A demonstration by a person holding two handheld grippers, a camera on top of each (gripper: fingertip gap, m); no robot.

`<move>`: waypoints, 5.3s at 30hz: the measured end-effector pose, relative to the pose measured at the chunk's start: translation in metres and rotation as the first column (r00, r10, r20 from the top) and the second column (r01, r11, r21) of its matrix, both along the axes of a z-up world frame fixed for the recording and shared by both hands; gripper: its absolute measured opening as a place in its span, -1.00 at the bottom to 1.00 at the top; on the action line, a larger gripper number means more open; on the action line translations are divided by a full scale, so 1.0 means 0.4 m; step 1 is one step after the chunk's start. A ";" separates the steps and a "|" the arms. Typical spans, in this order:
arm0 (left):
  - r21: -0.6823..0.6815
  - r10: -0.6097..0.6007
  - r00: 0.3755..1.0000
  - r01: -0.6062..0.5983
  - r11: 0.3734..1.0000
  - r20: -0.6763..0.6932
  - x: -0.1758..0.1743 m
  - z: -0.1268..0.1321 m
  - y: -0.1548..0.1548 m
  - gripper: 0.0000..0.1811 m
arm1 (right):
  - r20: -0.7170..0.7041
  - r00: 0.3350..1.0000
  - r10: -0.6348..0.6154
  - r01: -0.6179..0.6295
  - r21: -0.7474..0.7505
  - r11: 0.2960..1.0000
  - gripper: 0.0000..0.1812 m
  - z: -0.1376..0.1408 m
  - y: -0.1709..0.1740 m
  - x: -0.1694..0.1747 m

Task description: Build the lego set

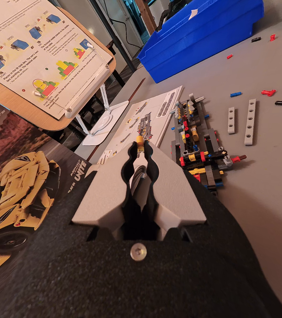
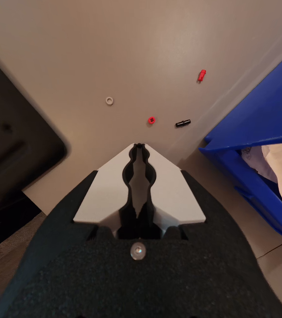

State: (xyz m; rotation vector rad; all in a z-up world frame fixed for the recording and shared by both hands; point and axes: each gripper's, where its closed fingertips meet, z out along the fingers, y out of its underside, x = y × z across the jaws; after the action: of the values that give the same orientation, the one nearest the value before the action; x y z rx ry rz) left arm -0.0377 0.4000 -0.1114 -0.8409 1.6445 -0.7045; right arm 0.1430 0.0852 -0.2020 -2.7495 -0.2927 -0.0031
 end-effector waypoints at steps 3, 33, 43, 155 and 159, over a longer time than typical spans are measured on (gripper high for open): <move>-0.001 0.000 1.000 0.000 1.000 -0.001 0.000 -0.001 0.000 -0.93 | 0.014 1.000 -0.002 0.002 -0.026 1.000 -0.95 0.000 -0.001 0.003; -0.420 -0.264 0.962 0.269 0.867 0.071 -0.031 0.072 -0.105 -0.94 | -0.071 0.950 0.303 -0.158 0.727 0.668 -0.96 0.348 0.428 -0.348; -0.616 -0.439 0.875 0.464 0.636 0.206 -0.082 0.151 -0.159 -0.93 | -0.166 0.801 0.575 -0.182 0.848 0.498 -0.96 0.401 0.649 -0.544; 0.375 -0.003 0.998 -0.019 0.927 0.057 -0.013 0.046 -0.091 -0.93 | -0.229 0.965 0.131 0.100 0.777 0.621 -0.96 0.298 0.686 -0.552; 0.418 0.026 0.997 -0.055 0.907 0.075 -0.013 0.054 -0.092 -0.93 | -0.209 0.976 0.066 0.116 0.745 0.657 -0.96 0.289 0.696 -0.537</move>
State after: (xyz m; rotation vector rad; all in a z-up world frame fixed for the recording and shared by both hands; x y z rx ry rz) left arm -0.0429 0.3634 -0.0899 -0.5310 1.6309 -0.3231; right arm -0.0718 0.3635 -0.0864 -1.8824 -0.1389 0.1408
